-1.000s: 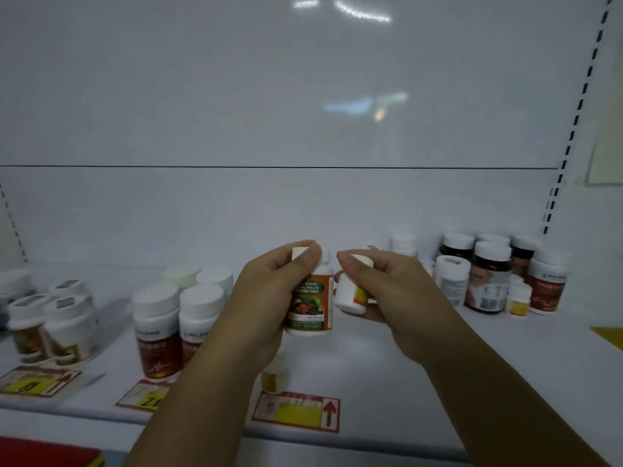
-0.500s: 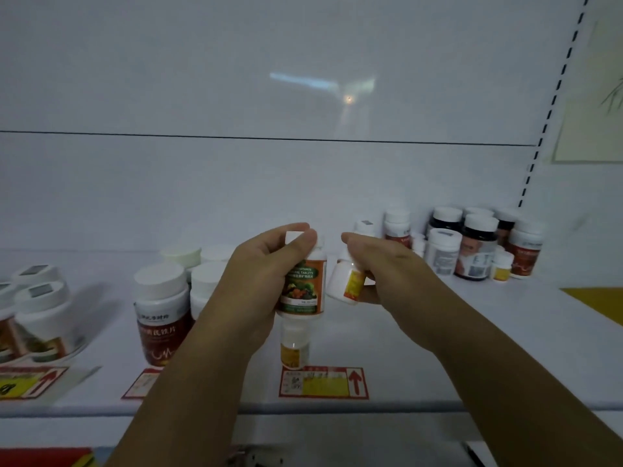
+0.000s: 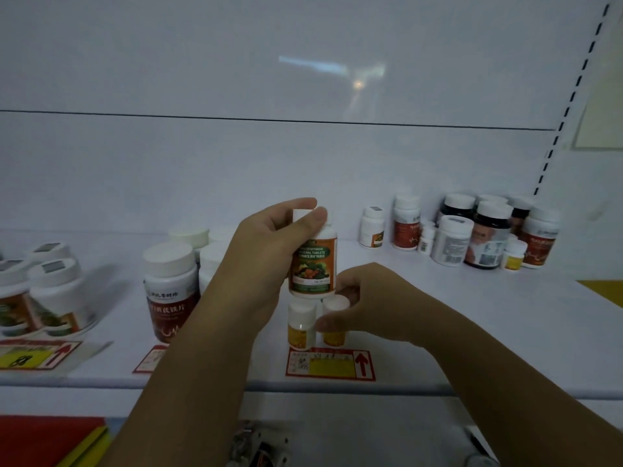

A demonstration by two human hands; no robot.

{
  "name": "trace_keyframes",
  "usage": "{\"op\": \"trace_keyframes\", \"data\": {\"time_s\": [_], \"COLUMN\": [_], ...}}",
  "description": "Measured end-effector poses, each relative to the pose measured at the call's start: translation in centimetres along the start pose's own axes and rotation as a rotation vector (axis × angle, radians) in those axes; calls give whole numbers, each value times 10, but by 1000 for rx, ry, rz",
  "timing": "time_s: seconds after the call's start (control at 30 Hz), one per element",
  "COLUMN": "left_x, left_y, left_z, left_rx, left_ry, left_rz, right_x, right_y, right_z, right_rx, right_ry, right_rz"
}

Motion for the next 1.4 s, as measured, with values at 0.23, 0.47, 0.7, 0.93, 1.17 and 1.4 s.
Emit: {"op": "trace_keyframes", "data": {"time_s": [0.23,0.47,0.7,0.93,1.17,1.4], "left_x": [-7,-19,-46,-74,-50,6], "left_y": [-1,5,75,175,268,271], "left_z": [-1,30,45,55,81,100], "left_rx": [24,118,109,330,506,602], "left_ry": [18,-126,-169,-225,-265,-285], "left_rz": [27,193,378,318,328,132], "right_x": [-3,-22,1,15,50,91], "right_y": [16,73,38,-22,-60,-48], "right_z": [6,-71,-141,-223,-301,-303], "right_rx": [24,494,427,423,307,323], "right_ry": [98,444,575,598,544,370], "right_rz": [-2,31,-94,-55,66,173]}}
Point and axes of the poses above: each hand's wrist, its own x-axis towards the middle knuckle, its own y-axis out of the back of the hand, z = x × y, the point moved 9 cm from there along x, towards the middle knuckle, and after that the axes turned 5 degrees about z, right-handed, at the moved point
